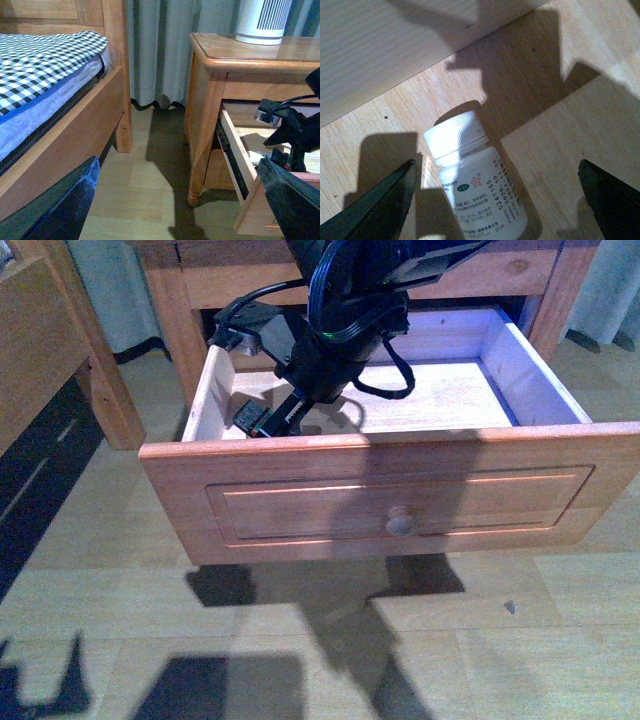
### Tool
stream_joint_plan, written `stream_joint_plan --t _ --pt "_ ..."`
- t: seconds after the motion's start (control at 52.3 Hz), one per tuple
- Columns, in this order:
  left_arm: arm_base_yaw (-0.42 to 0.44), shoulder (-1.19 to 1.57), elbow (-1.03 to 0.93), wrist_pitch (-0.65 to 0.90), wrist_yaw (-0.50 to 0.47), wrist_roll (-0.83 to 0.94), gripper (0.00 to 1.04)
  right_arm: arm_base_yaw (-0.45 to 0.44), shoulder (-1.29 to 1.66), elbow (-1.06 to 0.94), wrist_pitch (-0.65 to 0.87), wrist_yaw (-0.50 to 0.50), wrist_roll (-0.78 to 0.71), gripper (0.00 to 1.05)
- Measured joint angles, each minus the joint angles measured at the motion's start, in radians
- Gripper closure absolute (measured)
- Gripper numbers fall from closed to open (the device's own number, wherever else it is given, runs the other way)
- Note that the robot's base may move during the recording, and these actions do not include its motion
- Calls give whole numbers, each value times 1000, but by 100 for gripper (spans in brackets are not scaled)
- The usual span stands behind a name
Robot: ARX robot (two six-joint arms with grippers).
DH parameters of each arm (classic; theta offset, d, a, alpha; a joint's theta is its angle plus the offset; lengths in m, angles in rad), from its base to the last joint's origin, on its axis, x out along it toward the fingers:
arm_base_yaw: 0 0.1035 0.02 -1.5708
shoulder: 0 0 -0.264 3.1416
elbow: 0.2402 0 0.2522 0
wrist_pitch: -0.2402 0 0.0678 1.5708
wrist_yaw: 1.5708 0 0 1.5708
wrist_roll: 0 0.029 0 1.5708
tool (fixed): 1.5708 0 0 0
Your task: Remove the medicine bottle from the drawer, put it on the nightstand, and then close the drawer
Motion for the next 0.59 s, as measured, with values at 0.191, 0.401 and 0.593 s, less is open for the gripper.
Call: stream_joint_plan --t 0.191,0.401,0.593 --pt "0 0 0 0 0 0 7 -3 14 12 21 -5 47 19" --pt "0 0 0 0 0 0 7 -4 6 -34 66 -20 103 49" --pt "0 0 0 0 0 0 7 -8 -53 -140 122 -13 117 74"
